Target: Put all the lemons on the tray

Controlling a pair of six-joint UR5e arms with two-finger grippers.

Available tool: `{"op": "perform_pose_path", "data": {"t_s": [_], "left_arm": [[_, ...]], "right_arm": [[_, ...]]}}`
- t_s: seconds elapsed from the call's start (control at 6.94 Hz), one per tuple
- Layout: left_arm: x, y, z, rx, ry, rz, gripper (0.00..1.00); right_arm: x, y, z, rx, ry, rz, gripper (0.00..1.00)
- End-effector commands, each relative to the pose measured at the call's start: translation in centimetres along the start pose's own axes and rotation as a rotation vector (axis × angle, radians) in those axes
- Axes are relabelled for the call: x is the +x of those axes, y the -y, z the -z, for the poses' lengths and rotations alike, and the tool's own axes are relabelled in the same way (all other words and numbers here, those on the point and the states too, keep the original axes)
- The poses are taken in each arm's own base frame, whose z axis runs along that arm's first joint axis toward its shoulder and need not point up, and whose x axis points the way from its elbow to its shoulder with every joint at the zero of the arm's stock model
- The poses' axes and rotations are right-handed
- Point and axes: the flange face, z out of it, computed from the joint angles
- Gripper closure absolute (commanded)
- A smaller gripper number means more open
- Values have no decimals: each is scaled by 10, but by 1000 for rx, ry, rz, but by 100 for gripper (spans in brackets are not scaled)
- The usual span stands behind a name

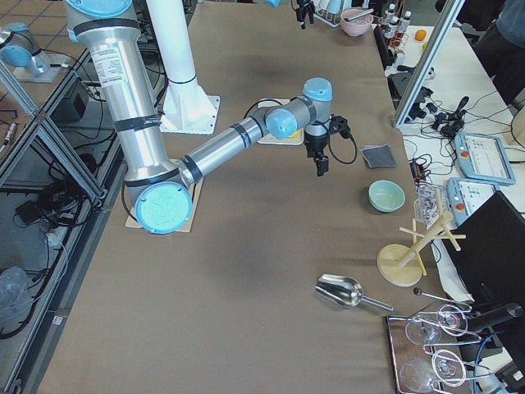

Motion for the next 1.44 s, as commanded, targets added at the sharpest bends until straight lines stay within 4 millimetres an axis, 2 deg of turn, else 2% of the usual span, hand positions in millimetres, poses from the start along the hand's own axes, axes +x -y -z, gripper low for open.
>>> {"op": "perform_pose_path", "data": {"t_s": [0.0, 0.14, 0.29, 0.43, 0.58, 0.72, 0.86, 1.15, 1.3], "left_arm": [[-90, -22, 80, -71, 44, -28, 1], [-123, -36, 109, -121, 58, -40, 1], [-144, -49, 129, -160, 67, -62, 1], [-155, -91, 130, -184, 60, -28, 1], [-164, -147, 118, -234, 46, 74, 1], [-176, -163, 113, -249, 57, 95, 1], [-178, -191, 107, -260, 71, 97, 1], [-182, -190, 106, -313, 104, 129, 1], [-182, -172, 107, -346, 96, 190, 1]], "right_arm": [[116, -74, 23, -19, -66, 83, 0], [157, -105, 34, -27, -60, 74, 0], [194, -141, 44, -18, -22, 25, 0], [209, -184, 31, -47, 42, -47, 0], [221, -219, 20, -73, 56, -105, 0], [230, -240, 19, -80, 60, -150, 0], [238, -257, 6, -110, 68, -182, 0], [235, -248, 8, -110, 112, -198, 0], [228, -233, 20, -151, 116, -234, 0]]}}
